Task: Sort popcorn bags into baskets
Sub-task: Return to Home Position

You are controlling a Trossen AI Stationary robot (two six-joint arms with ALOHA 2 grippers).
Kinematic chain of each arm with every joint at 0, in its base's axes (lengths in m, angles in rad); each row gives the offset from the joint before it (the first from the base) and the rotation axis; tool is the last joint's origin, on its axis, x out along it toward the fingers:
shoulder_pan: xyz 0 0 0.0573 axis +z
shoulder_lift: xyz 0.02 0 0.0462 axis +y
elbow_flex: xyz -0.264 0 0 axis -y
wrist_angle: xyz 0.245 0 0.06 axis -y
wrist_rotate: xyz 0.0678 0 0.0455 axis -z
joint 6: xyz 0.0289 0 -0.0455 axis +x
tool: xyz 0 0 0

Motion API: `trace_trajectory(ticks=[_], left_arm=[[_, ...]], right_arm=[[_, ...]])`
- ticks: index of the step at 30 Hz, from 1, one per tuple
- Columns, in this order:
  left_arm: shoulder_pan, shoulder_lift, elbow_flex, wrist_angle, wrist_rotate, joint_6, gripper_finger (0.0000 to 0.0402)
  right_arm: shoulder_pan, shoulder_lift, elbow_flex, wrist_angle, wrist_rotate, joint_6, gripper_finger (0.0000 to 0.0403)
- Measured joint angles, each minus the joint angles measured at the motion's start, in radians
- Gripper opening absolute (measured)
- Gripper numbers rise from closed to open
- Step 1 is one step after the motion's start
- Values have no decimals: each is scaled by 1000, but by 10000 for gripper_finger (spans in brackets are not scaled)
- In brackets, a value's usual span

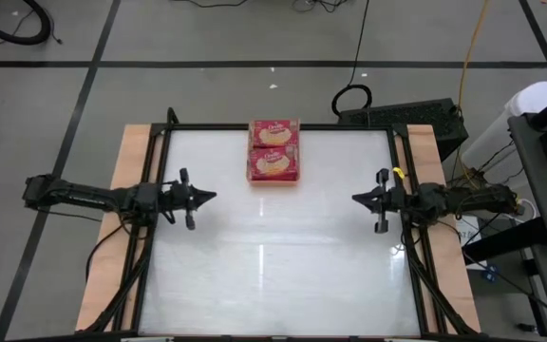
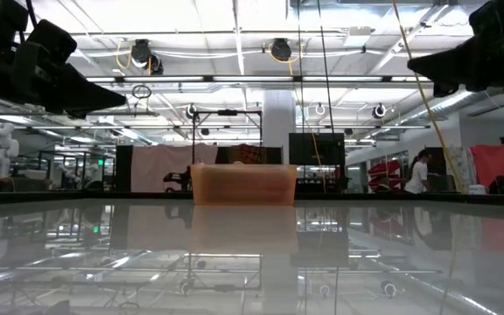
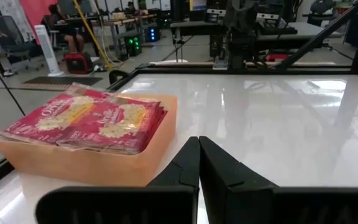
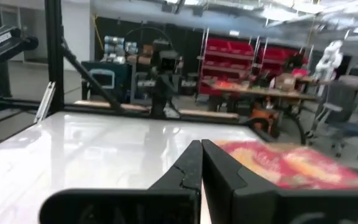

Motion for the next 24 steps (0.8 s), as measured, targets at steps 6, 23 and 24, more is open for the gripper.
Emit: trace_trajectory(ticks=[6,23,24], left_arm=[[0,-25,0,-14,1,4,14],[0,-30,0,-68,31,-18,4],[0,-33,0,-84,31,-18,4]], right_arm=[[-117,-3,0,-51,-184,42,0],[-233,-2,0,-81,-180,-3,0],[-233,-2,0,-80,-181,-26,0]])
